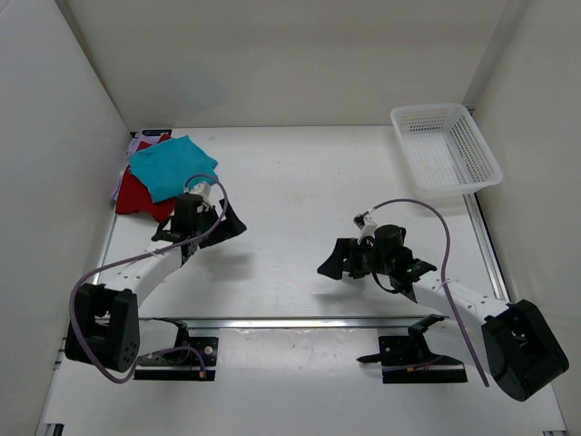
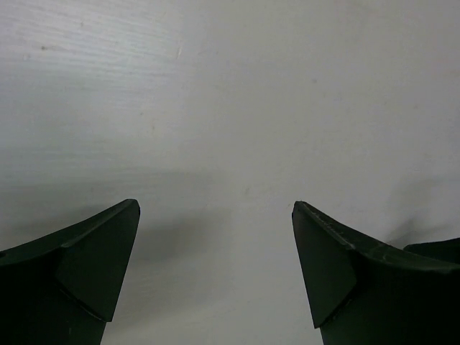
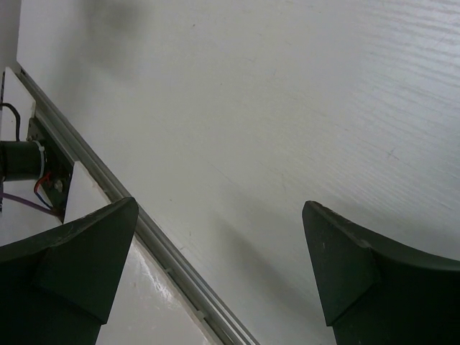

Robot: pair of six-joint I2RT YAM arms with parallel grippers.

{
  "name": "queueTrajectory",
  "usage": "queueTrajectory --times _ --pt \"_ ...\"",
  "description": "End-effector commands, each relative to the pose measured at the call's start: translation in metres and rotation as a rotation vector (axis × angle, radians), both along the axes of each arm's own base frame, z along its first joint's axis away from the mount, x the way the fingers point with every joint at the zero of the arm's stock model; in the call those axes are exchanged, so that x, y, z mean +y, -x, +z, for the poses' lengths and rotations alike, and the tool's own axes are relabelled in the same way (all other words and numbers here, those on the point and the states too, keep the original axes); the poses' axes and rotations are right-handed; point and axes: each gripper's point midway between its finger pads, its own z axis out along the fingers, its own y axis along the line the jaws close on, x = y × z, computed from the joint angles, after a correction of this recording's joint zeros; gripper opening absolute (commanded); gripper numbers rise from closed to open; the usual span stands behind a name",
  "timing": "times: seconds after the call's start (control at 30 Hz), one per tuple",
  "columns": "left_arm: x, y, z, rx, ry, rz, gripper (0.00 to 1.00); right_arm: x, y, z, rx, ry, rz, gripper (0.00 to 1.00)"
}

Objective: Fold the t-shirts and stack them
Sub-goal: Put the neatly folded tshirt into the corner of the board with the left arm

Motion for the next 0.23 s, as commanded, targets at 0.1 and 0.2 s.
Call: queueTrajectory --times 0.1,0.2 --pt "0.0077 0.0046 0.0049 -0.003 -0.056 -0.041 0.99 0.0094 0.0021 0.0005 -0.028 -0.025 0.056 0.99" --pt "0.0068 0.0012 0.0066 -0.010 -0.052 -0.036 0.99 0.0094 0.0019 -0.0006 -0.028 -0.026 0.060 0.99"
